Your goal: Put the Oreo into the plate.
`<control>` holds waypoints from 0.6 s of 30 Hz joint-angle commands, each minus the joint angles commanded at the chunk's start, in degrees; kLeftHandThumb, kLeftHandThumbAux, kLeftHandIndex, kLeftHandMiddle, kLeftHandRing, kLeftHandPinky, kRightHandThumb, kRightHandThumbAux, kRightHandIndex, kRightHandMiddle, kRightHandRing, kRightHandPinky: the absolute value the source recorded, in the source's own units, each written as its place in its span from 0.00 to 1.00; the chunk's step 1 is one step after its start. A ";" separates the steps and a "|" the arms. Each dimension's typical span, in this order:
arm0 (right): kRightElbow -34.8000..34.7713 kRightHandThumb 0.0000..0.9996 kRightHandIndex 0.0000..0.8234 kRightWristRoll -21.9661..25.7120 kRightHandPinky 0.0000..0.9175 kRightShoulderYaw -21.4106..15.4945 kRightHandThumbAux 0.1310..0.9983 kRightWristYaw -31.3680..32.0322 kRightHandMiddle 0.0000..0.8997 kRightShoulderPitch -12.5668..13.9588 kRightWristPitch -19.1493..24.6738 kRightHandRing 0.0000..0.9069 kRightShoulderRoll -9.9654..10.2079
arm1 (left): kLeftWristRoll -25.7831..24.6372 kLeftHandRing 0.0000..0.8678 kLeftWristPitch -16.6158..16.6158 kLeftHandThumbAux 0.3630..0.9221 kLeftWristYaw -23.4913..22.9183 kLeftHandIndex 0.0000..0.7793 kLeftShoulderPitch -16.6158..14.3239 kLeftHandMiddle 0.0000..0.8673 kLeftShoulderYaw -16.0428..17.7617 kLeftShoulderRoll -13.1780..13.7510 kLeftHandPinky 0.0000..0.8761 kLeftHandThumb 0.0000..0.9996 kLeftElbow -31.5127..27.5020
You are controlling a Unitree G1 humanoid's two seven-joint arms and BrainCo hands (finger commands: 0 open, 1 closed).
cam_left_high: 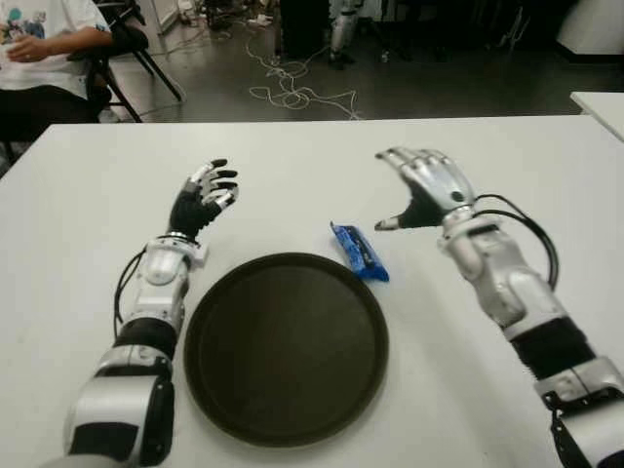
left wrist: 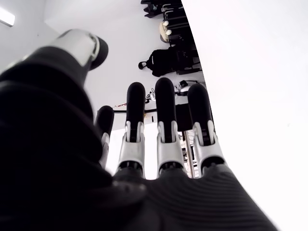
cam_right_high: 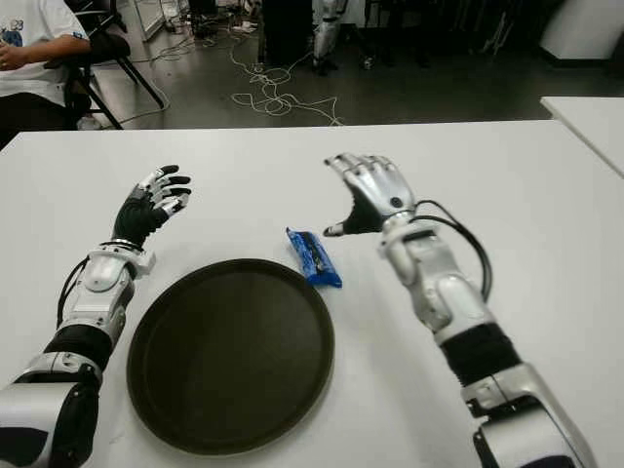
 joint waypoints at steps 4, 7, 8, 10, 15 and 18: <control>-1.27 0.00 0.13 -0.96 0.27 1.33 0.68 1.91 0.20 0.14 2.59 0.24 0.62 | 0.18 0.29 0.00 0.69 0.07 0.23 0.08 0.30 -0.16 0.13 0.31 0.24 -0.11; -2.27 0.00 0.13 -1.84 0.27 2.16 0.68 3.62 0.20 0.15 4.73 0.24 1.34 | 0.15 0.29 -0.03 0.70 -0.01 0.24 0.14 0.31 -0.21 0.16 0.32 0.25 -0.18; -2.45 0.00 0.13 -2.02 0.27 2.36 0.68 4.00 0.19 0.10 5.28 0.23 1.51 | 0.12 0.29 -0.05 0.70 -0.04 0.24 0.16 0.31 -0.21 0.16 0.32 0.25 -0.19; -2.73 0.00 0.14 -2.30 0.27 2.74 0.67 4.56 0.19 -0.02 6.26 0.23 1.81 | 0.08 0.30 -0.08 0.69 -0.03 0.24 0.19 0.31 -0.21 0.14 0.32 0.24 -0.19; -1.57 0.00 0.14 -3.00 0.25 3.48 0.67 4.69 0.19 -0.93 8.23 0.22 2.92 | -0.03 0.30 0.17 0.69 0.21 0.24 0.13 0.31 -0.09 0.05 0.32 0.23 -0.02; -0.03 0.00 0.15 -3.16 0.26 3.82 0.67 3.94 0.20 -1.56 8.77 0.23 3.39 | -0.28 0.30 0.41 0.70 0.08 0.24 0.06 0.31 0.05 -0.04 0.32 0.23 0.03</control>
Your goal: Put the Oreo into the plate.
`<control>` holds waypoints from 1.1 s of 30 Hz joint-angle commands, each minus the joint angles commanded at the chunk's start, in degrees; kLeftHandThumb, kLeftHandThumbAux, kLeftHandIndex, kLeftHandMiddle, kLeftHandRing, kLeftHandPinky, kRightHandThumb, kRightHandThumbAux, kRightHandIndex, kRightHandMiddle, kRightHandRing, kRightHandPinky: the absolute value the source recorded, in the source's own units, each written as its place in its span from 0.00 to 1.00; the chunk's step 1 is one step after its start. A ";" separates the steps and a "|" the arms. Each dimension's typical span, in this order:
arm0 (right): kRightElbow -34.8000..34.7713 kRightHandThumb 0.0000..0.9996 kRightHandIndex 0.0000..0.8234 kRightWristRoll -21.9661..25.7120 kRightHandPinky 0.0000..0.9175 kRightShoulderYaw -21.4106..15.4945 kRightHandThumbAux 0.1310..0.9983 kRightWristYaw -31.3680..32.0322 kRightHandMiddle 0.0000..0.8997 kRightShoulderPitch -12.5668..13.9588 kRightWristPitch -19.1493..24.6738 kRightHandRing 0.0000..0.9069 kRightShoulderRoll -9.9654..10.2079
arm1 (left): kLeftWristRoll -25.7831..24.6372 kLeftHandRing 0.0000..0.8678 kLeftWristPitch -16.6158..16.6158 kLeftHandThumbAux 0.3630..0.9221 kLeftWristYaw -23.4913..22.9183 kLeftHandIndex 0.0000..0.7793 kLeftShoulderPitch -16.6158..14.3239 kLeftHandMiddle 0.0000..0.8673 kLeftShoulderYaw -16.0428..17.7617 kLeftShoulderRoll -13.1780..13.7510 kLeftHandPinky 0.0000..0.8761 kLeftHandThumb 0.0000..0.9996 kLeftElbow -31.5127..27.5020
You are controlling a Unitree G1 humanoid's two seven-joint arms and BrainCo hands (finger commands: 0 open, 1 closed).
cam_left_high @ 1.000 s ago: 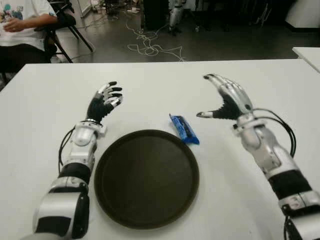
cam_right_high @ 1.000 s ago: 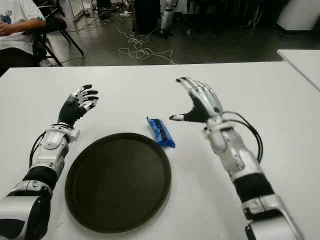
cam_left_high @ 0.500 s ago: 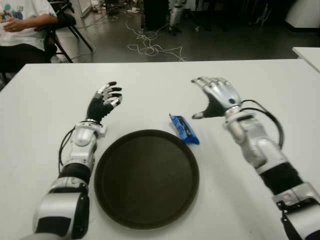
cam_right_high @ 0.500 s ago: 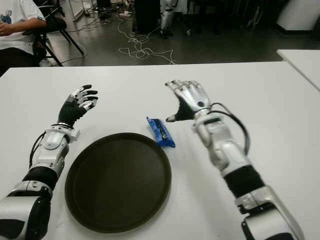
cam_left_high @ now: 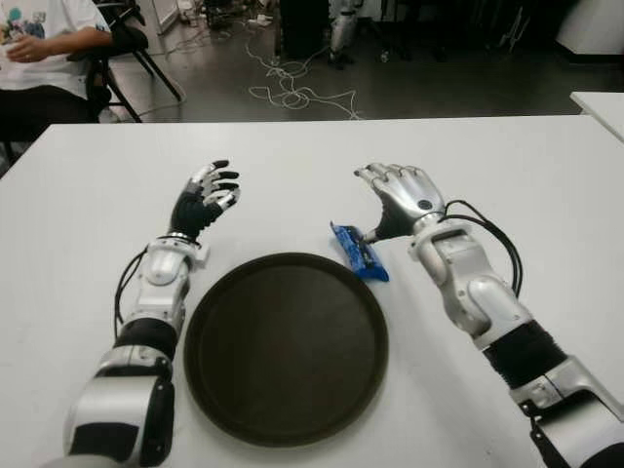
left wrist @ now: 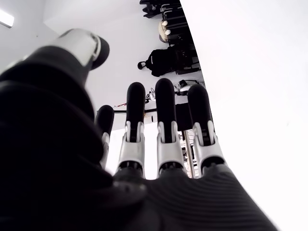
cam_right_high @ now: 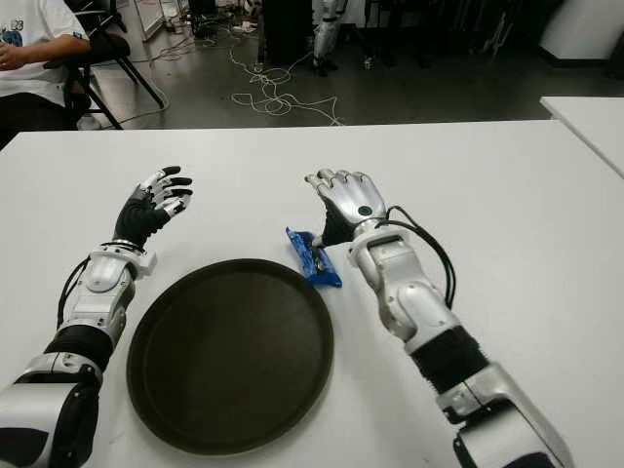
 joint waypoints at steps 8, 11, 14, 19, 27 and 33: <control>3.45 0.00 0.20 1.16 0.28 0.51 0.67 -3.05 0.24 -0.90 -0.39 0.27 0.56 | -0.12 0.30 -0.35 0.68 -0.18 0.24 -0.07 0.31 0.00 0.04 0.31 0.24 0.18; 4.17 0.00 0.20 1.43 0.29 0.60 0.67 -3.74 0.25 -1.09 -0.58 0.27 0.69 | -0.03 0.29 -0.38 0.69 -0.18 0.23 -0.05 0.30 -0.06 0.09 0.30 0.23 0.16; 5.71 0.00 0.21 1.67 0.31 0.77 0.68 -4.43 0.26 -1.62 -0.90 0.28 0.96 | -0.03 0.29 -0.40 0.71 -0.03 0.23 0.05 0.30 -0.06 0.01 0.31 0.22 -0.07; 7.47 0.00 0.22 1.91 0.35 0.87 0.69 -5.39 0.28 -2.22 -1.45 0.32 1.17 | 0.03 0.29 -0.40 0.72 0.13 0.23 0.17 0.31 -0.10 -0.06 0.31 0.23 -0.30; 9.69 0.00 0.25 2.29 0.37 0.95 0.70 -7.94 0.31 -2.55 -2.76 0.35 1.39 | 0.05 0.30 -0.58 0.71 0.06 0.24 0.17 0.31 -0.18 -0.07 0.32 0.23 -0.26; 11.32 0.00 0.29 2.53 0.42 1.05 0.73 -9.56 0.35 -2.92 -3.64 0.40 1.55 | -0.04 0.29 -1.15 0.72 -0.29 0.24 0.29 0.31 -0.21 -0.08 0.30 0.24 -0.33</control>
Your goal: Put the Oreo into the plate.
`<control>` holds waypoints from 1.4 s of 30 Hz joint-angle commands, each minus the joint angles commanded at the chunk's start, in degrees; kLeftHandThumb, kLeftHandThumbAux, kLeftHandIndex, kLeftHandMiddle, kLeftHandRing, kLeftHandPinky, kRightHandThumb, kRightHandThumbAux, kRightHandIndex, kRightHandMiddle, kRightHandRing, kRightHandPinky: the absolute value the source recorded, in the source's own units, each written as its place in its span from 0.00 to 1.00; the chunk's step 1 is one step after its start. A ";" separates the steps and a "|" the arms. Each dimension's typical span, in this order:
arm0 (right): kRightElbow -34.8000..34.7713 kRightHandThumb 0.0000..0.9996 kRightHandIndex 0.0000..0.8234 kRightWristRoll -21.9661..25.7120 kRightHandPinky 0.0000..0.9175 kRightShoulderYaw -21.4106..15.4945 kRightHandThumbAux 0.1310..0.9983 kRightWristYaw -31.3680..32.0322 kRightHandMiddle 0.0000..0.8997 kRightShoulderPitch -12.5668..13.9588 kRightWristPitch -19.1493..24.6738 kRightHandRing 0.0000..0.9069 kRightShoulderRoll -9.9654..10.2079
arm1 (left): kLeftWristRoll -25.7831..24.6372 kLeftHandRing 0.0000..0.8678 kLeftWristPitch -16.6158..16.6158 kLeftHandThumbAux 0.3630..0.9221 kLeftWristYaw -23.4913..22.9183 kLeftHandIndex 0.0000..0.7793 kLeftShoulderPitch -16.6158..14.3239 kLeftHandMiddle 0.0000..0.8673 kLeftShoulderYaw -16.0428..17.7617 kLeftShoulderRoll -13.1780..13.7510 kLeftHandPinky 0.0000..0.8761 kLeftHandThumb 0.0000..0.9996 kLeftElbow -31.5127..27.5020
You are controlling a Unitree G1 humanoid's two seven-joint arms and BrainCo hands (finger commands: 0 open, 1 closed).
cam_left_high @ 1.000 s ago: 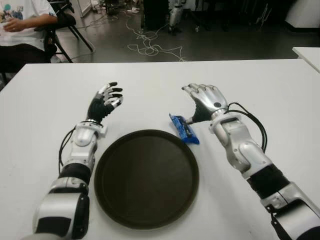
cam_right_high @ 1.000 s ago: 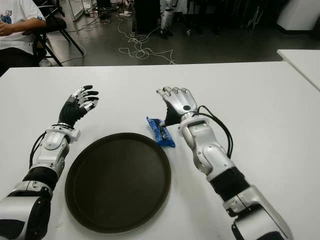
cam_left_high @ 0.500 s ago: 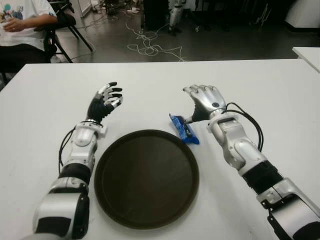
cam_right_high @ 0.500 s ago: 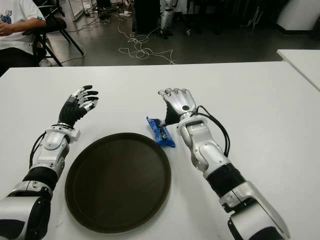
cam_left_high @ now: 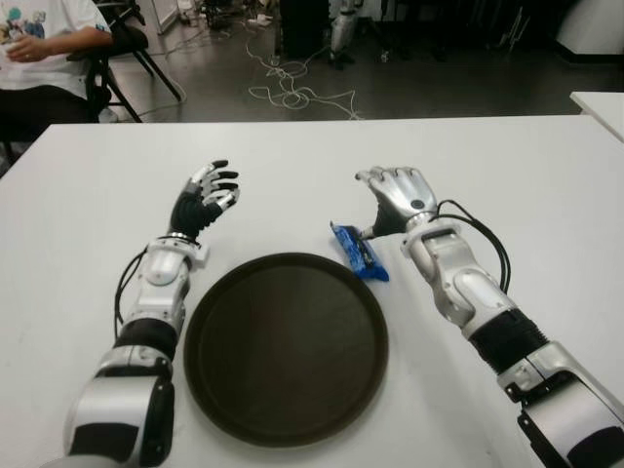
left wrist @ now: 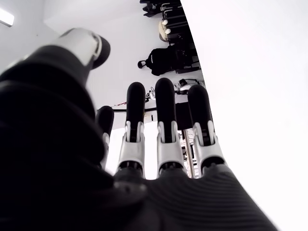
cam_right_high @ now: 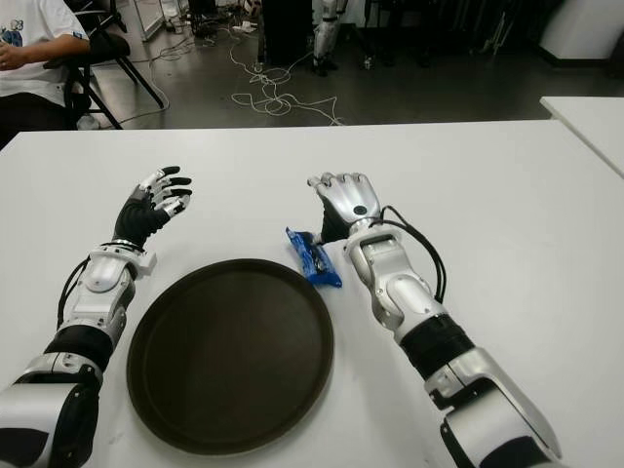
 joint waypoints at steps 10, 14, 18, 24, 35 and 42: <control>2.90 0.00 0.30 -0.17 0.44 0.49 0.72 -0.70 0.37 -1.06 -0.23 0.43 0.49 | 0.71 0.30 -0.35 0.72 1.03 0.24 0.02 0.31 -0.34 0.09 0.32 0.23 0.11; 4.51 0.00 0.28 0.02 0.42 0.73 0.71 -1.03 0.35 -1.57 -0.37 0.41 0.73 | 0.43 0.30 -0.27 0.72 0.99 0.24 -0.05 0.31 -0.15 -0.07 0.32 0.25 0.22; 6.42 0.00 0.29 0.45 0.42 0.84 0.72 -2.10 0.35 -2.04 -0.98 0.41 1.08 | 0.04 0.30 -0.13 0.72 0.96 0.24 -0.17 0.31 0.08 -0.27 0.33 0.27 0.33; 8.11 0.00 0.24 0.74 0.39 1.23 0.70 -2.70 0.33 -2.73 -0.69 0.38 1.58 | -0.04 0.30 -0.20 0.72 0.98 0.25 -0.34 0.31 0.13 -0.35 0.31 0.25 0.62; 9.17 0.00 0.25 1.12 0.41 2.13 0.72 -3.85 0.35 -3.06 -0.37 0.41 1.81 | -0.02 0.31 -0.36 0.71 0.70 0.25 -0.38 0.31 -0.01 -0.35 0.33 0.25 0.61; 9.62 0.00 0.24 1.39 0.40 2.93 0.71 -4.10 0.33 -3.05 -1.24 0.40 1.90 | 0.25 0.30 0.06 0.70 0.77 0.24 -0.52 0.31 -0.21 -0.19 0.31 0.25 0.80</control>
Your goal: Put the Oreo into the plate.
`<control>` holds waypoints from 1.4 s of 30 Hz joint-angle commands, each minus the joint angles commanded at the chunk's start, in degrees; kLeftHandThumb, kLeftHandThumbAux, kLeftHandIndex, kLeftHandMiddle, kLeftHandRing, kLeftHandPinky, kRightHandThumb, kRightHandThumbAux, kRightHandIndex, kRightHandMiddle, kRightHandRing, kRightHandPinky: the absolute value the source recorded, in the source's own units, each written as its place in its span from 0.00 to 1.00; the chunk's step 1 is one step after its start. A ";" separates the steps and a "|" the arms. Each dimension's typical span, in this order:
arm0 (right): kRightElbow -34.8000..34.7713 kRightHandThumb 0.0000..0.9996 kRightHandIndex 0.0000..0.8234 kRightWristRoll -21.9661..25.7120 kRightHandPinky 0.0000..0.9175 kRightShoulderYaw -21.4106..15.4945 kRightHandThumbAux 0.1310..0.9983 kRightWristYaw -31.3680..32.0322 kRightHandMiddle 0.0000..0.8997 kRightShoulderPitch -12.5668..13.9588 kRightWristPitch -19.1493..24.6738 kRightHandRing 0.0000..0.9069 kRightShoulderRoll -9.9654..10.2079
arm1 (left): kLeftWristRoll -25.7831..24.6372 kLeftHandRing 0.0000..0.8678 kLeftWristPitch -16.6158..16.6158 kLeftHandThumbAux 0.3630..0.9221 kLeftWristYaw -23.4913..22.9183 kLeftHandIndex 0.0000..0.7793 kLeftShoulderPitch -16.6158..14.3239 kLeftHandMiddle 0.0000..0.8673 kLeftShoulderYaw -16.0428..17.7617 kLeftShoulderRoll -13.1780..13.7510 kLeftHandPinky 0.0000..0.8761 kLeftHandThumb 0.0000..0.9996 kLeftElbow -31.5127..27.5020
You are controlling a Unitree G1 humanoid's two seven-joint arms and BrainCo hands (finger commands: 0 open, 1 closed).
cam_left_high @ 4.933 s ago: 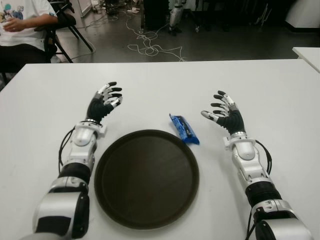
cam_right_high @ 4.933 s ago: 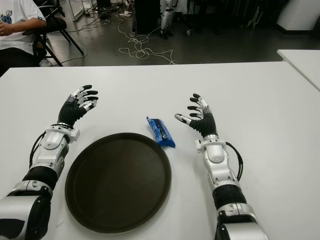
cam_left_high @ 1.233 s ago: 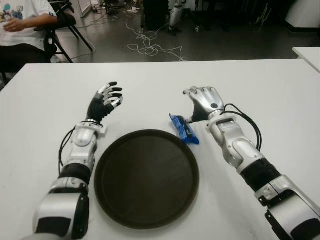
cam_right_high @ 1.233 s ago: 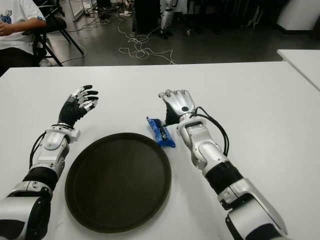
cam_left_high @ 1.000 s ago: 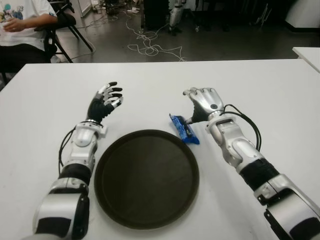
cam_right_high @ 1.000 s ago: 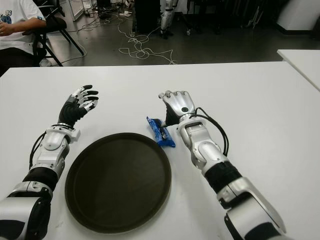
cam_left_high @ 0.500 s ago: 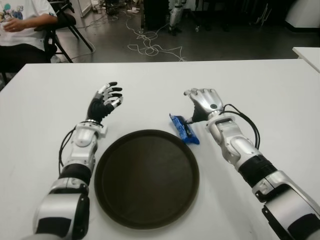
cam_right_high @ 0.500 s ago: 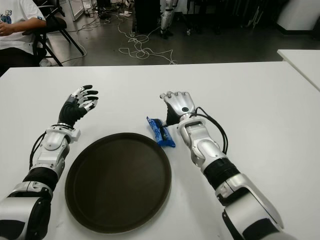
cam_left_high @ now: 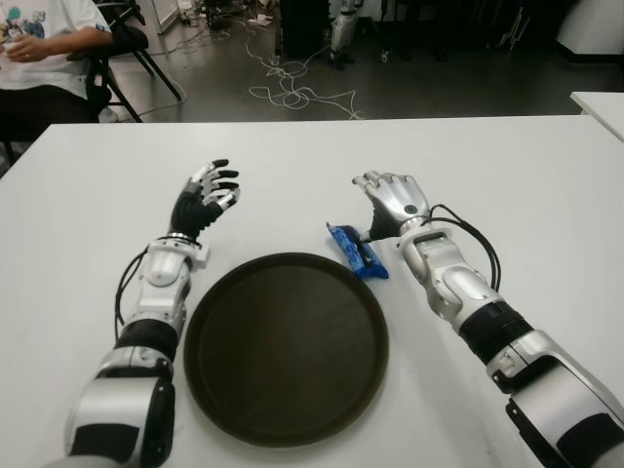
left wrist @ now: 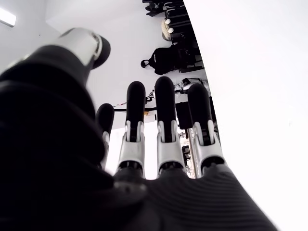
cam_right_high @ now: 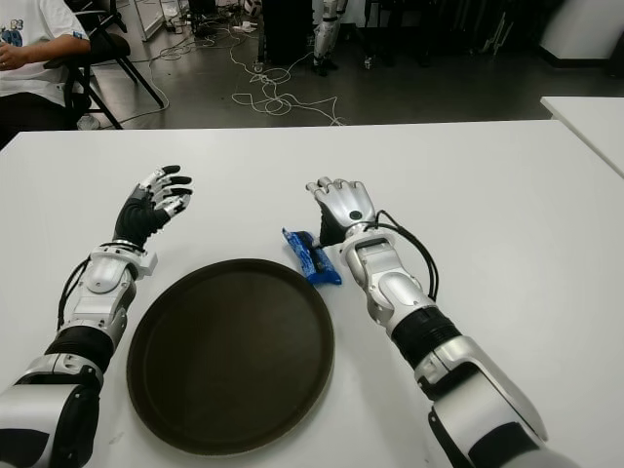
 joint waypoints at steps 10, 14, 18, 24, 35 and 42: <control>0.30 0.00 0.18 0.49 0.37 0.60 0.71 0.51 0.30 -0.01 -0.83 0.35 0.31 | 0.50 0.30 -1.00 0.70 0.37 0.25 -0.15 0.32 -0.18 0.13 0.31 0.24 0.68; 0.50 0.00 0.15 1.17 0.31 0.61 0.72 1.11 0.24 -0.41 -1.76 0.28 0.04 | 0.59 0.30 -1.12 0.71 0.38 0.25 -0.29 0.32 -0.21 0.17 0.32 0.24 0.92; 1.12 0.00 0.14 2.36 0.27 0.17 0.75 0.31 0.20 -1.06 -4.16 0.23 -0.77 | 0.71 0.30 -1.11 0.73 0.59 0.25 -0.41 0.32 -0.23 0.24 0.32 0.25 1.16; 2.53 0.00 0.13 4.73 0.23 -0.96 0.77 -2.34 0.16 -1.94 -9.21 0.19 -2.14 | 0.73 0.31 -1.18 0.73 0.71 0.25 -0.48 0.32 -0.17 0.31 0.32 0.25 1.37; 10.32 0.00 0.13 8.65 0.22 -2.73 0.77 -9.72 0.13 -5.17 -18.78 0.17 -3.39 | 0.87 0.30 -1.92 0.72 0.52 0.26 -0.88 0.31 -0.15 0.73 0.31 0.22 2.27; 16.73 0.00 0.16 9.80 0.28 -3.42 0.78 -13.74 0.16 -7.45 -21.47 0.21 -3.27 | 0.94 0.30 -2.03 0.70 0.48 0.25 -0.74 0.31 -0.13 0.84 0.31 0.24 2.34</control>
